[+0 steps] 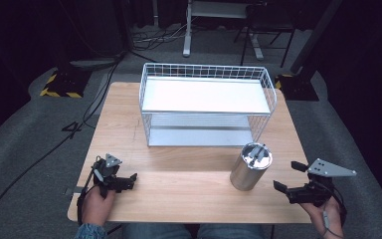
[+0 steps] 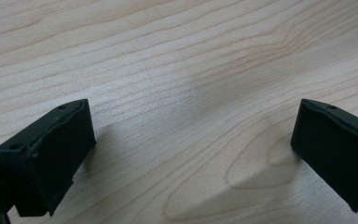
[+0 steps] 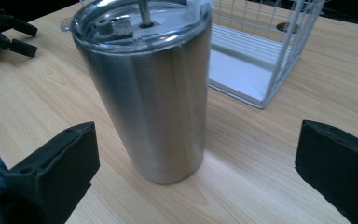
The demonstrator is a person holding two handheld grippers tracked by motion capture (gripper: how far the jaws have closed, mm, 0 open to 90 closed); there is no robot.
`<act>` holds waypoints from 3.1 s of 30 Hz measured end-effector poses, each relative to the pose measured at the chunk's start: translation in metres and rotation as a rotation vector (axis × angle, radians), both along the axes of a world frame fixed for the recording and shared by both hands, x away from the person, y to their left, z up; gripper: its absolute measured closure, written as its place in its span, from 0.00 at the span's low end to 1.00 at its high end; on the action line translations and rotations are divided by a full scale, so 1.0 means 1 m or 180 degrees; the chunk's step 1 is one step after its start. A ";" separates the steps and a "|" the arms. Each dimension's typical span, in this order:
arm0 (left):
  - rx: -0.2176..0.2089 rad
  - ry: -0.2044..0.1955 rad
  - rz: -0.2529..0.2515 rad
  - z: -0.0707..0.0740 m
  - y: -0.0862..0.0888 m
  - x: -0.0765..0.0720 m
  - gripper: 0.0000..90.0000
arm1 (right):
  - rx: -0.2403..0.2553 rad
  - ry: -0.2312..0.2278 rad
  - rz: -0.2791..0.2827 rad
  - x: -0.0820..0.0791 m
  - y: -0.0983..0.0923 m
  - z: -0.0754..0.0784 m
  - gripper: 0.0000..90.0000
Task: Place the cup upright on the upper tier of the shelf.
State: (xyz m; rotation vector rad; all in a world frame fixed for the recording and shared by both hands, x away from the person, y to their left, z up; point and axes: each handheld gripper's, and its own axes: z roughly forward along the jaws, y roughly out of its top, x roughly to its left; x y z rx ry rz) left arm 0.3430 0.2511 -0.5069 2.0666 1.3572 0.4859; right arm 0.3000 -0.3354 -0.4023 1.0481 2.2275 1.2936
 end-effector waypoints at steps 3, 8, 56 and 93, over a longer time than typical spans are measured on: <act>0.0006 -0.0006 -0.0001 0.000 0.000 0.000 0.00 | 0.0020 -0.0003 0.0039 0.003 0.007 -0.001 0.00; 0.0005 -0.0005 -0.0001 0.000 0.000 0.000 0.00 | 0.0027 0.0007 0.0098 0.007 0.016 -0.003 0.00; 0.0005 -0.0005 -0.0001 0.000 0.000 0.000 0.00 | -0.0105 -0.0053 0.0321 0.055 0.080 -0.026 0.04; 0.0005 -0.0007 -0.0003 0.000 0.000 0.000 0.00 | -0.0240 -0.0195 0.0314 0.055 0.090 0.054 0.04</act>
